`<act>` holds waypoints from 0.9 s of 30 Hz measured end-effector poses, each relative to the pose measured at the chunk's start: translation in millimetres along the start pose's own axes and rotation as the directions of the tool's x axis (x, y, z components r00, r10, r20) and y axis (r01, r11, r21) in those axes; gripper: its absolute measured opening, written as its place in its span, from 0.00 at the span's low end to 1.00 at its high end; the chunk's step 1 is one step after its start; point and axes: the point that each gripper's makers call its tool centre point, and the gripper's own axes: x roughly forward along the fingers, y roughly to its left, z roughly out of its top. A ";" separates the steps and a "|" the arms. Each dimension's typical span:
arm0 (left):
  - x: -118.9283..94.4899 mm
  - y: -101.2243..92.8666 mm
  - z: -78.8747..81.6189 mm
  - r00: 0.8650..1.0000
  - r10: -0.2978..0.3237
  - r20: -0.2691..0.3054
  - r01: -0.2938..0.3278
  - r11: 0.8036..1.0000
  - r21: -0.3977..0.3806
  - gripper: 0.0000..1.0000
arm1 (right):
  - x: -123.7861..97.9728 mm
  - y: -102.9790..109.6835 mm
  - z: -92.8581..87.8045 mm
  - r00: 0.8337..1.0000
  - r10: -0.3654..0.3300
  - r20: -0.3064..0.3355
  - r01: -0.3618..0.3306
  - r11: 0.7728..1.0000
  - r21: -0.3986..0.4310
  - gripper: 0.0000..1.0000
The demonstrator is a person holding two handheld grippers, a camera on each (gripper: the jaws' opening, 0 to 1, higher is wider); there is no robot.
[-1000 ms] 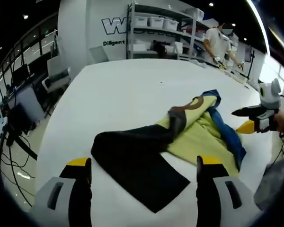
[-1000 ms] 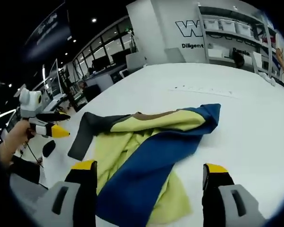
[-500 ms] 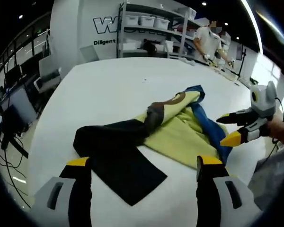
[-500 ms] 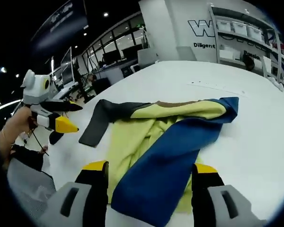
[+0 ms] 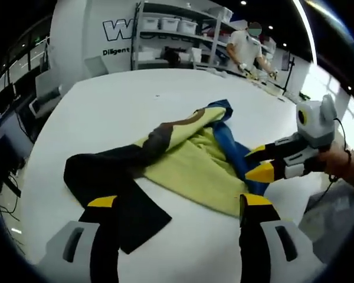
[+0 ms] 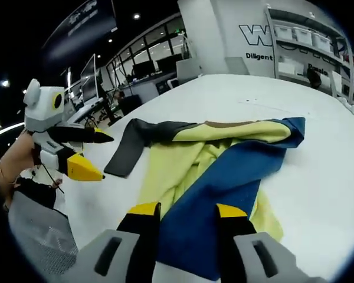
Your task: Fold the garment on the visible template until the final outline fits inside the template.
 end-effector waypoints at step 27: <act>36.8 -75.4 -25.2 0.986 -0.153 -0.068 0.156 0.987 0.048 0.49 | 7.1 5.4 -11.1 0.999 -0.006 -0.052 0.006 1.000 0.000 0.09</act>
